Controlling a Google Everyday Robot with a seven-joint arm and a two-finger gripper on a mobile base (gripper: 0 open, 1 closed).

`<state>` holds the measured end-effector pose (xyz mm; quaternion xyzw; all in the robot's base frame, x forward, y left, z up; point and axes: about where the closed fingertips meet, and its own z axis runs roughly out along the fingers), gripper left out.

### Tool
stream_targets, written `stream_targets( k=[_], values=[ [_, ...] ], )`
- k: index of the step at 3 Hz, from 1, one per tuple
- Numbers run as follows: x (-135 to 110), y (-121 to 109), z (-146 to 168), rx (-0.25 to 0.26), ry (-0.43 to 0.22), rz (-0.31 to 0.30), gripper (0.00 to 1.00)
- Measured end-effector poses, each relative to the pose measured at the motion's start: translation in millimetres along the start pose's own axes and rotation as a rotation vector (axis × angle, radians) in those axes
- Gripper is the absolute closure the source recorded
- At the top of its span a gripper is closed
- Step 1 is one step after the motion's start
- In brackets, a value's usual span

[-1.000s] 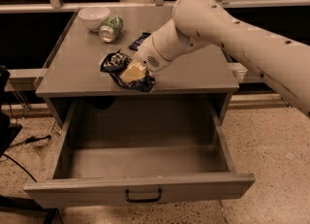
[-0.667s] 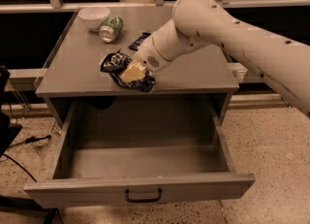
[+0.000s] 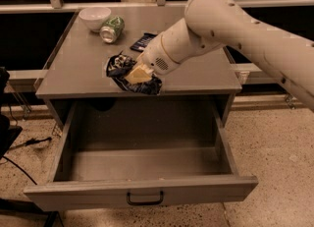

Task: Place blue chip bag into top drawer

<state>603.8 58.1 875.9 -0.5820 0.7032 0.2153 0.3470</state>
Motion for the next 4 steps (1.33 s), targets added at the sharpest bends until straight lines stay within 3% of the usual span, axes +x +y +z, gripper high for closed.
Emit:
stream_targets(
  k=[2, 3, 4],
  values=[
    [1.7, 28.0, -23.8, -0.005, -0.004, -0.001, 1.00],
    [2.2, 67.3, -34.4, -0.023, -0.028, -0.012, 1.00],
    [2.2, 67.4, -34.3, -0.023, -0.028, -0.012, 1.00]
  ],
)
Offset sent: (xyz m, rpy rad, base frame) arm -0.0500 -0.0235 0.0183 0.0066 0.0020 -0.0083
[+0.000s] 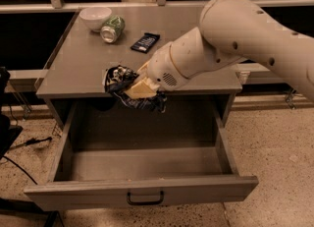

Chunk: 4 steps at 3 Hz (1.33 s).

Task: Place blue chip bag into top drawer

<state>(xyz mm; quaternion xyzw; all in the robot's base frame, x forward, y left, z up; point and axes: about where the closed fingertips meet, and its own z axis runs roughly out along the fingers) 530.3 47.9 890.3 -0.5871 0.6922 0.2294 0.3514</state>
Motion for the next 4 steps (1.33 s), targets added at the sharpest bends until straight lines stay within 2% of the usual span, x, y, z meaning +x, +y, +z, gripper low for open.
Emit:
stream_targets(
  k=[1, 4],
  values=[
    [13.8, 18.7, 14.1, -0.032, -0.020, -0.008, 1.00],
    [69.8, 53.8, 47.0, -0.063, -0.108, 0.010, 1.00]
  ],
)
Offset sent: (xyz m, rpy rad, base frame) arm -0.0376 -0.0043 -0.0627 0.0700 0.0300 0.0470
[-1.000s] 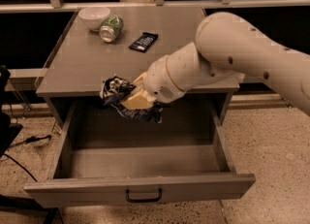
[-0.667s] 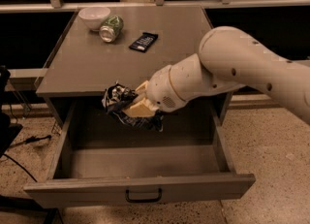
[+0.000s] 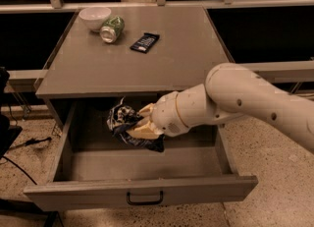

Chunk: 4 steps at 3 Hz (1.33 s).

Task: Place blue chip bag into top drawer

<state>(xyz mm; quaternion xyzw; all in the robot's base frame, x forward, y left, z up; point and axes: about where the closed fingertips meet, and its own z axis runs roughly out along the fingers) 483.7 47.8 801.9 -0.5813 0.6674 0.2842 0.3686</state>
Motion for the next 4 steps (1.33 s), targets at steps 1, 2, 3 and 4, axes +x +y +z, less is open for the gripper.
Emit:
stream_targets(
  k=[1, 2, 3, 4],
  values=[
    [17.9, 6.6, 12.9, 0.013, -0.044, -0.004, 1.00],
    [23.2, 4.4, 13.1, 0.023, -0.041, -0.011, 1.00],
    [38.4, -1.9, 13.4, 0.053, -0.033, -0.028, 1.00],
    [55.6, -13.5, 19.3, 0.068, -0.048, -0.042, 1.00]
  ],
)
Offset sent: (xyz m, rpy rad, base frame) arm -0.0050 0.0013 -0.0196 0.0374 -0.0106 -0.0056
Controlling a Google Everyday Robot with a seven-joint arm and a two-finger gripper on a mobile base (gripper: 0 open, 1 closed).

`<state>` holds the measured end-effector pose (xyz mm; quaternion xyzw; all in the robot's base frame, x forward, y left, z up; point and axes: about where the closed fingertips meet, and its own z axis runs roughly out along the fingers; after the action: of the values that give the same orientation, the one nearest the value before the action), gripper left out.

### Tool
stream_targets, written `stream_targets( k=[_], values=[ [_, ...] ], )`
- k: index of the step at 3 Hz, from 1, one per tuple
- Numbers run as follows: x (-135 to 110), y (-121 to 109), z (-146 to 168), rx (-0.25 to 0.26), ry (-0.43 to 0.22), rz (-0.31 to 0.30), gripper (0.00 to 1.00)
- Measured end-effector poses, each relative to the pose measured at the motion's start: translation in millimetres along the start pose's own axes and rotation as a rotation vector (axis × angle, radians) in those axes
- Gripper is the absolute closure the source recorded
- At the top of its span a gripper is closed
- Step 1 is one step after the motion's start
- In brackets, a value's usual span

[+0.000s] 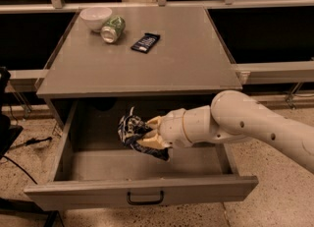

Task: Place blue chip bag into top drawer

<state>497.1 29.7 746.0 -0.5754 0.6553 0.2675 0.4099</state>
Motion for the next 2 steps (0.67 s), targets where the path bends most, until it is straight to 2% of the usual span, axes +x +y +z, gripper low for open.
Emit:
stream_targets(
  k=[2],
  values=[
    [35.2, -18.8, 20.9, -0.020, -0.040, -0.021, 1.00]
  ],
)
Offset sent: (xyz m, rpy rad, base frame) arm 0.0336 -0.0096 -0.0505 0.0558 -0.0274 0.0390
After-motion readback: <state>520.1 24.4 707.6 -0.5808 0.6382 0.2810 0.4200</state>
